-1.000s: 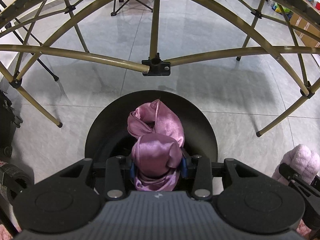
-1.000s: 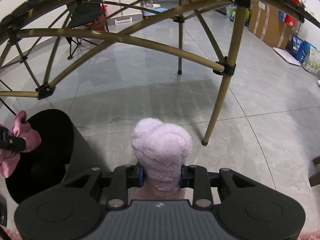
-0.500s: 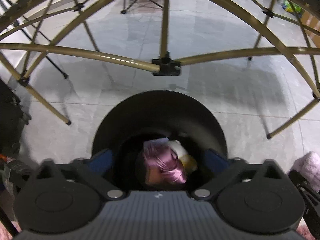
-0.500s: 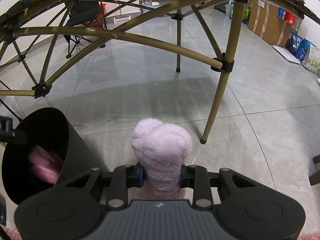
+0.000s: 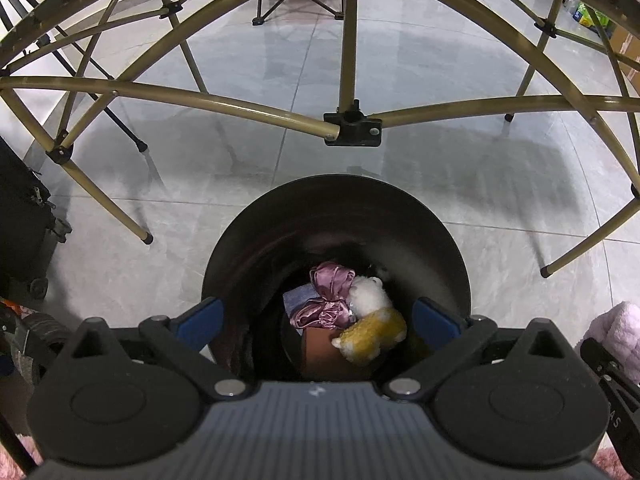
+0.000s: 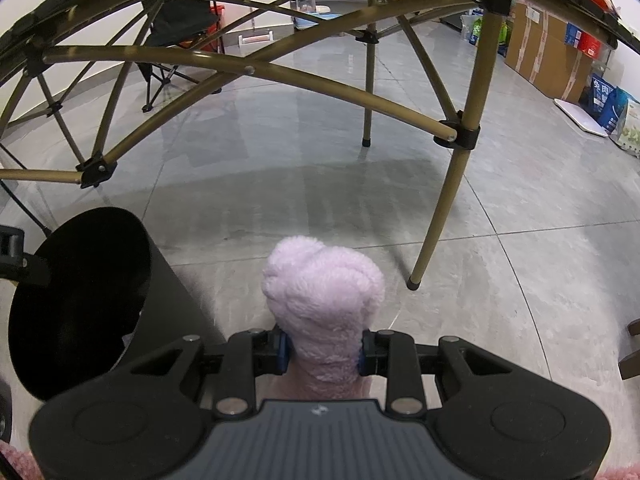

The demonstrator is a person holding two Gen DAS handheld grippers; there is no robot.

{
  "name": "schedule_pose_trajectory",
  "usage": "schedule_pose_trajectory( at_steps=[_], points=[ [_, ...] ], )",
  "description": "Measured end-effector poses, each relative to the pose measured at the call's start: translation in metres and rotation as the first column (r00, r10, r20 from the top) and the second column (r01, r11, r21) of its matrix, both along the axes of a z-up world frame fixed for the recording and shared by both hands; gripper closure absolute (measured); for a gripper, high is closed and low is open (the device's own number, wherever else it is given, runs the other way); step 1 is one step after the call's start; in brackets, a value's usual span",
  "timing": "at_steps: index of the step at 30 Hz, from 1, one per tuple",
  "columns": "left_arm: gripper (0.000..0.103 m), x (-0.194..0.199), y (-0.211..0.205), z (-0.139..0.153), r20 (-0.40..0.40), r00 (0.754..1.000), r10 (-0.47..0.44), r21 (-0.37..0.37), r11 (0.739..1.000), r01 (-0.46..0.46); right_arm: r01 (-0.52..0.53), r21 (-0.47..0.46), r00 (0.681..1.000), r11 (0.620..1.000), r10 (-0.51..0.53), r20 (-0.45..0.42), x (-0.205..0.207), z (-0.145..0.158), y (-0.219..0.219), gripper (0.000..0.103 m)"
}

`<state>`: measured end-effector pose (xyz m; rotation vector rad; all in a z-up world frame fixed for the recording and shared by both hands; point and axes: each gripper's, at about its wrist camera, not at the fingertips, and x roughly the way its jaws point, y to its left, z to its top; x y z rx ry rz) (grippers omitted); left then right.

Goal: Collect trash
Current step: 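Move the right gripper over the bin, lower the pink plush and open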

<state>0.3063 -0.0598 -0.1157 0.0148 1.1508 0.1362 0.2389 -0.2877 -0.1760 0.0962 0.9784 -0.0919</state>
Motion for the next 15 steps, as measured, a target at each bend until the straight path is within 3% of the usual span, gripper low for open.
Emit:
schedule_pose_trajectory(
  at_steps=[15],
  points=[
    [0.000, -0.018, 0.023, 0.016, 0.048, 0.999, 0.003, 0.022, 1.000, -0.004, -0.067, 0.000, 0.998, 0.998, 0.067, 0.014, -0.005, 0.010, 0.028, 0.075]
  ],
)
